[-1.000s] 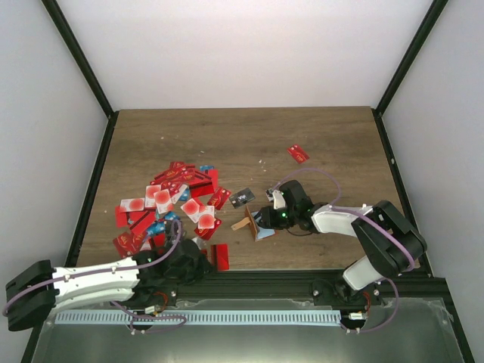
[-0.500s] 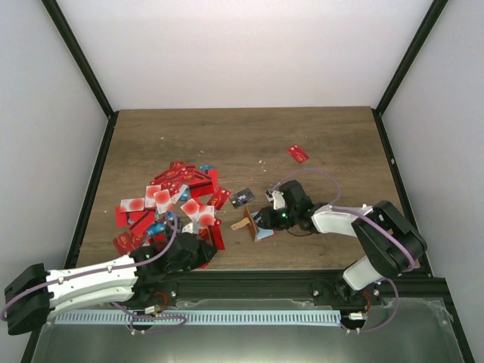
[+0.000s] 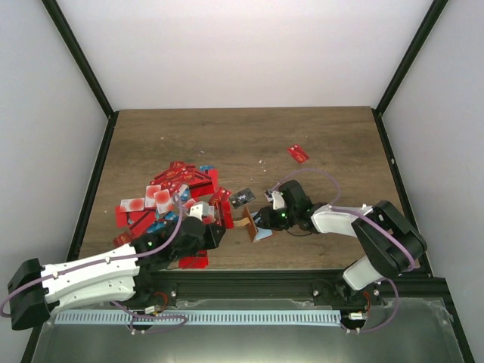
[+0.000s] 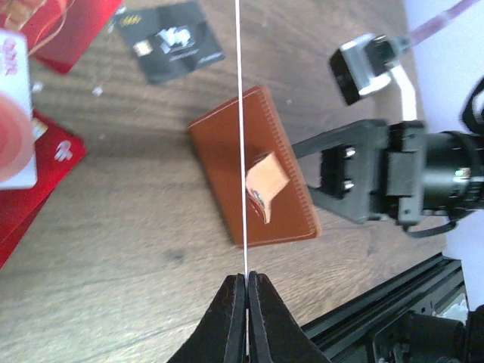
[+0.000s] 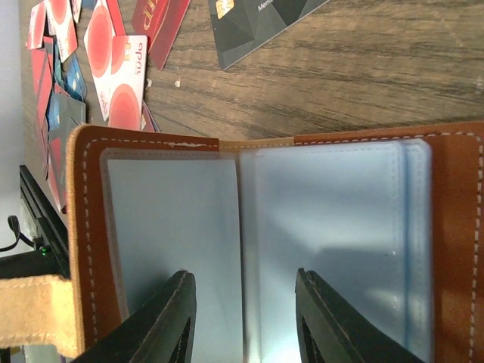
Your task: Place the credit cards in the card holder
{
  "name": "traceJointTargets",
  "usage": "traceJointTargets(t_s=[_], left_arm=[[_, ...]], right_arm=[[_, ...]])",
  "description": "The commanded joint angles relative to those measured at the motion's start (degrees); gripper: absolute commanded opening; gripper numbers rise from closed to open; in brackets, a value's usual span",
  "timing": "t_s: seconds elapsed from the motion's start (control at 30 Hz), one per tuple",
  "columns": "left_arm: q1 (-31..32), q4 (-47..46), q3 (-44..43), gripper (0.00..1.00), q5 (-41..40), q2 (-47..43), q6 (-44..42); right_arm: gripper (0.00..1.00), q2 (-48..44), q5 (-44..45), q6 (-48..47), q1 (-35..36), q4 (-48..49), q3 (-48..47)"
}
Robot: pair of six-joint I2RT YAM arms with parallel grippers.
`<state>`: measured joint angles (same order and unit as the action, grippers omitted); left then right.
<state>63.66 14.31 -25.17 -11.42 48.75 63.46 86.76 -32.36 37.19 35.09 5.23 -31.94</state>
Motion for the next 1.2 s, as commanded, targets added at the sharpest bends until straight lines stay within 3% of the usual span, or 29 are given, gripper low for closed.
traceJointTargets(t_s=[0.0, 0.5, 0.73, 0.9, 1.17], left_arm=[[-0.29, 1.19, -3.90, 0.04, -2.72, 0.37, -8.29], [-1.19, -6.67, -7.79, 0.04, 4.03, 0.64, -20.74], [-2.77, -12.92, -5.95, 0.04, 8.87, 0.37, -22.76], [-5.49, -16.22, -4.60, 0.04, 14.04, -0.47, -23.11], [-7.52, -21.42, -4.26, 0.04, 23.16, -1.36, -24.69]], right_arm=[[0.38, -0.39, 0.64, 1.55, 1.62, -0.73, -3.16], [0.35, -3.87, 3.46, 4.32, 5.16, 0.44, -4.06], [0.35, -9.87, 1.81, 3.91, 5.07, 8.97, 1.01], [0.35, -19.58, 2.93, 2.11, 3.59, 10.69, 5.11], [0.51, -34.72, -6.10, -0.70, -0.33, 15.30, 8.85]])
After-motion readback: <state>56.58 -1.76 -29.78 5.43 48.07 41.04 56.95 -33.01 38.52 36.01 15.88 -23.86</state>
